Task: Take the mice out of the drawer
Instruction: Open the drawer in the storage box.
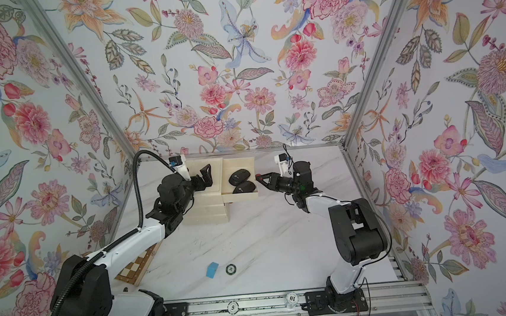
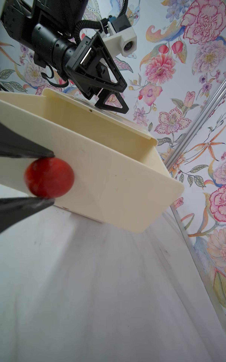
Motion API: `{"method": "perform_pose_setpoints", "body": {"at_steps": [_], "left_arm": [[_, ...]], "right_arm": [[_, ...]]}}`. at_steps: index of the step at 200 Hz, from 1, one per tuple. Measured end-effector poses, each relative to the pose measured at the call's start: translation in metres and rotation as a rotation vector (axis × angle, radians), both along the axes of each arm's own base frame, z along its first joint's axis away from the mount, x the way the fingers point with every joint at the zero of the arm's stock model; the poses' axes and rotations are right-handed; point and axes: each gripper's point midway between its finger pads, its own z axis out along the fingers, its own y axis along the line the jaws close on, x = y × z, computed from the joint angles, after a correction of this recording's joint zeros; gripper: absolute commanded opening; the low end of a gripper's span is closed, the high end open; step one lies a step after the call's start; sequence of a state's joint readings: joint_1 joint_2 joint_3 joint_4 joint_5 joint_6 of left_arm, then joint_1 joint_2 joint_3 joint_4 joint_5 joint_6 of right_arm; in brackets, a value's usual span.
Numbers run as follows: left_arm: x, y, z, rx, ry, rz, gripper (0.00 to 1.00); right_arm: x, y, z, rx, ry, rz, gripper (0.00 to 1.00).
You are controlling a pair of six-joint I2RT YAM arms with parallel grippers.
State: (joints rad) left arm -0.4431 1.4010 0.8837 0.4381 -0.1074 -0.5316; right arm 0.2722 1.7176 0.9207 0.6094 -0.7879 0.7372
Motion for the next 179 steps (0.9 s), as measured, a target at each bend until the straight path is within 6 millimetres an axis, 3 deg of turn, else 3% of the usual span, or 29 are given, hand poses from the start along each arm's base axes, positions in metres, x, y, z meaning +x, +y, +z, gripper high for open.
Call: {"method": "perform_pose_setpoints", "body": {"at_steps": [16,26,43,51,77,90,112,137,145,161,179], "left_arm": [[0.000,0.000,0.000,0.000,0.000,0.000,1.00],[0.000,-0.001,0.000,-0.001,-0.001,-0.002,1.00],[0.000,-0.001,0.000,-0.002,-0.002,-0.006,1.00],[0.000,-0.001,0.000,-0.001,-0.001,-0.007,1.00],[0.000,-0.002,0.000,-0.002,-0.001,-0.011,1.00],[0.000,-0.003,0.000,-0.003,-0.001,-0.015,1.00],[0.001,-0.003,0.000,-0.002,0.003,-0.019,1.00],[0.001,-0.003,0.000,-0.001,0.006,-0.019,1.00],[0.001,-0.003,0.000,0.000,0.005,-0.019,1.00],[0.001,-0.003,0.000,0.006,0.003,-0.020,1.00],[0.000,-0.002,0.001,0.015,-0.002,-0.016,1.00]], "right_arm": [[0.001,0.000,-0.001,-0.004,-0.002,-0.003,0.27],[0.001,-0.001,-0.002,-0.007,0.000,-0.009,0.37],[0.004,-0.005,-0.004,-0.022,-0.005,-0.021,0.45],[0.005,-0.007,-0.005,-0.034,-0.007,-0.030,0.56],[0.010,-0.014,-0.004,-0.109,-0.013,-0.059,0.61],[0.016,-0.018,0.007,-0.161,-0.035,-0.082,0.63],[0.032,-0.025,0.042,-0.255,-0.080,-0.155,0.66],[0.041,-0.022,0.102,-0.348,-0.117,-0.254,0.67],[0.038,-0.015,0.119,-0.367,-0.123,-0.272,0.72],[0.026,0.010,0.147,-0.383,-0.126,-0.276,0.71],[0.011,0.046,0.160,-0.366,-0.083,-0.251,0.71]]}}
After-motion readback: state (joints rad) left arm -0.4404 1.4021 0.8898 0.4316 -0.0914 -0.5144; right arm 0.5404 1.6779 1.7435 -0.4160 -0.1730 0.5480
